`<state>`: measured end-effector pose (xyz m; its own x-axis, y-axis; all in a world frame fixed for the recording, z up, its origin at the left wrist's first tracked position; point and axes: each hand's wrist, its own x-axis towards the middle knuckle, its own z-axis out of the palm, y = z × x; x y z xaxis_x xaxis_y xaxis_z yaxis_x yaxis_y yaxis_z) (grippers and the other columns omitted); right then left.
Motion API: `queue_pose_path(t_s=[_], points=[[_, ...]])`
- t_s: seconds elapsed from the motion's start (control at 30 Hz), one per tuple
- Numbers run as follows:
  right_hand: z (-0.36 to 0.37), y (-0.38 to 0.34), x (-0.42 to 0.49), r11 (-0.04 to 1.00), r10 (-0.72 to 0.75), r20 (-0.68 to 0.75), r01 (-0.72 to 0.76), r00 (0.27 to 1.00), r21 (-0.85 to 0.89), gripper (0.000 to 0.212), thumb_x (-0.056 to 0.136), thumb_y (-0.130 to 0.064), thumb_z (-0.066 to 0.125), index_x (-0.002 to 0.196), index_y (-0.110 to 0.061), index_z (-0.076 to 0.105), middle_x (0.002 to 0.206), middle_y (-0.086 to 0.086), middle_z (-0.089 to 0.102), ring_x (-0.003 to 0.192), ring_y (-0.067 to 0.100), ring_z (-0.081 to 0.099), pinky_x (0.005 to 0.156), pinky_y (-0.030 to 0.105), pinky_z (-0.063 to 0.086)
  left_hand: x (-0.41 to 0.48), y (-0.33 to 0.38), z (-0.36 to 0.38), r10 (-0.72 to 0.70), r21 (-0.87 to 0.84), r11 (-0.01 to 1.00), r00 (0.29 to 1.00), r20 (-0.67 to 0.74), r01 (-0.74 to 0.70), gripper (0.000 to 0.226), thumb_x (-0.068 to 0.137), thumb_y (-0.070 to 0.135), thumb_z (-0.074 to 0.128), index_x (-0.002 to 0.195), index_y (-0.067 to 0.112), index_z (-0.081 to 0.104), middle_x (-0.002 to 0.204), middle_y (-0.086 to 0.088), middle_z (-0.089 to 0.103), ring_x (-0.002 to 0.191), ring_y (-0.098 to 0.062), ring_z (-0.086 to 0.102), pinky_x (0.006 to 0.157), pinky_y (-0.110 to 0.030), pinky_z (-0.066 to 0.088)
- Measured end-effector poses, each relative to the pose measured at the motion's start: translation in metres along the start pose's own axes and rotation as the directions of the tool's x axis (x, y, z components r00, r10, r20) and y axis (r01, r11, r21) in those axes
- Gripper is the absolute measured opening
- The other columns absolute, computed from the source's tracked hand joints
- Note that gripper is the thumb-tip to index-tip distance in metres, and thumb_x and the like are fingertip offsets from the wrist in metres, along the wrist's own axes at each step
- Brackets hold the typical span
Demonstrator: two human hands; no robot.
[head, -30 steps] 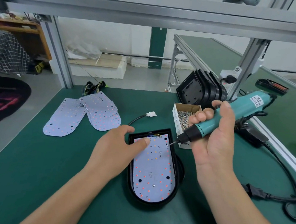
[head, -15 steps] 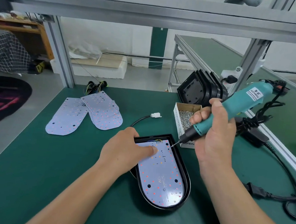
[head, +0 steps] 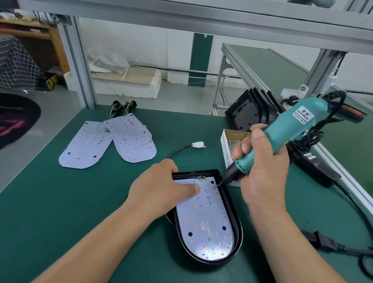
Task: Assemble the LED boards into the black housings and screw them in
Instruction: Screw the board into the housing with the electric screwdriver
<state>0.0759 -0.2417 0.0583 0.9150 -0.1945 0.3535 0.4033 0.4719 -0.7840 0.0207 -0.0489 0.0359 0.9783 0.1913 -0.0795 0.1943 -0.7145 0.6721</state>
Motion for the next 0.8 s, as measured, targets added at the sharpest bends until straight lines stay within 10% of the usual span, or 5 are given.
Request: queue_pose_path(t_s=[0.33, 0.8], points=[[0.014, -0.002, -0.009, 0.978, -0.029, 0.394, 0.108, 0.919, -0.179, 0.007, 0.097, -0.025, 0.068, 0.103, -0.023, 0.07, 0.068, -0.005, 0.056, 0.057, 0.022, 0.055, 0.062, 0.029, 0.048, 0.001, 0.0, 0.0, 0.003, -0.011, 1.0, 1.0, -0.002, -0.003, 0.047, 0.069, 0.064, 0.08, 0.086, 0.03, 0.053, 0.068, 0.013, 0.061, 0.06, -0.008, 0.058, 0.056, -0.03, 0.036], [0.012, -0.001, -0.004, 0.984, 0.106, 0.431, -0.032, 0.896, -0.175, 0.011, 0.088, -0.019, 0.066, 0.099, -0.022, 0.071, 0.065, -0.001, 0.051, 0.059, 0.023, 0.05, 0.063, 0.032, 0.046, 0.0, 0.004, 0.0, -0.006, 0.002, 1.0, 1.0, 0.015, 0.006, 0.047, 0.07, 0.063, 0.078, 0.087, 0.029, 0.052, 0.079, 0.01, 0.065, 0.069, -0.013, 0.061, 0.06, -0.032, 0.039]])
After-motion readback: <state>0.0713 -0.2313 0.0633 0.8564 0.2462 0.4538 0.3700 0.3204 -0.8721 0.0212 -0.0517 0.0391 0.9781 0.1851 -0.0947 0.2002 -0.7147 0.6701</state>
